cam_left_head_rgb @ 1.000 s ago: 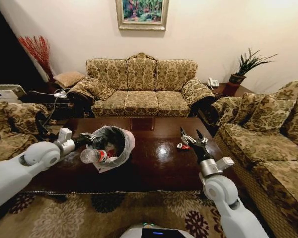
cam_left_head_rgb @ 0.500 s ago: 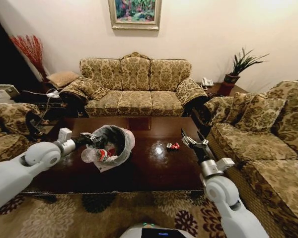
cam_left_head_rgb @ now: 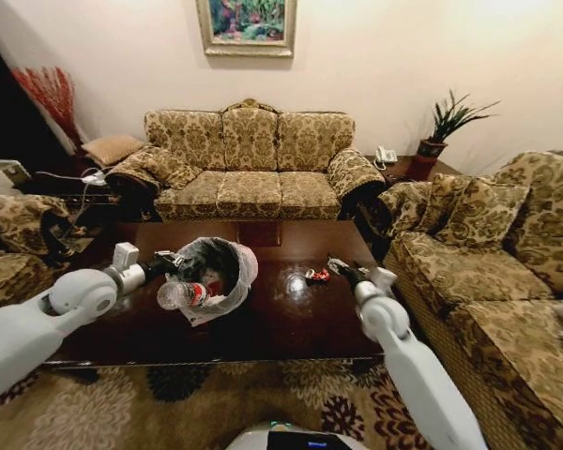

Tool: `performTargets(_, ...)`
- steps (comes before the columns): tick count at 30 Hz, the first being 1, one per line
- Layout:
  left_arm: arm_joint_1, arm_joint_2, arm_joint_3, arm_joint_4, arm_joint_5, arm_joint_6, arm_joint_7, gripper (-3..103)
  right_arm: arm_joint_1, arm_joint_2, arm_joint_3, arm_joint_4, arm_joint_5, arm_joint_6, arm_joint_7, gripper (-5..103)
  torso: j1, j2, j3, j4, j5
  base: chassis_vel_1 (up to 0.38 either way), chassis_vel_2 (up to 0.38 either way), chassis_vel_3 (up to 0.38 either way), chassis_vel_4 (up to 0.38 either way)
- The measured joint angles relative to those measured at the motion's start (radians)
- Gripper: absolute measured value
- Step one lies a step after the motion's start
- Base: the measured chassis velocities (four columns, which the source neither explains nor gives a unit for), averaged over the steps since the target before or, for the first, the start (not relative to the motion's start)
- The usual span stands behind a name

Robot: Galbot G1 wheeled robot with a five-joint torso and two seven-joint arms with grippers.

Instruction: Move to the front of the table and place the trash on the table into the trash bin.

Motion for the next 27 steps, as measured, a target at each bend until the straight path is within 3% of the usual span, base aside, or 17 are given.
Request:
performTargets(6,0.001,-0.008,0.008,0.002,0.002,0.0,0.0,2,0.109,0.043,-0.059,-0.269,0.01,0.007,-0.007,100,0.0,0.0,0.0,-0.0014,0.0009,0.0,0.0,0.0,0.0)
performTargets(21,-0.001,-0.008,0.017,0.01,0.003,0.0,-0.001,2,0.257,0.195,-0.064,-0.637,-0.108,0.078,-0.073,100,0.0,0.0,0.0,-0.0008,0.0008,0.0,0.0,0.0,0.0)
performTargets(27,0.0,-0.009,0.019,0.012,0.003,0.001,0.0,2,0.281,0.216,-0.053,-0.72,-0.152,0.111,-0.097,100,0.0,0.0,0.0,-0.0008,0.0004,0.0,0.0,0.0,0.0)
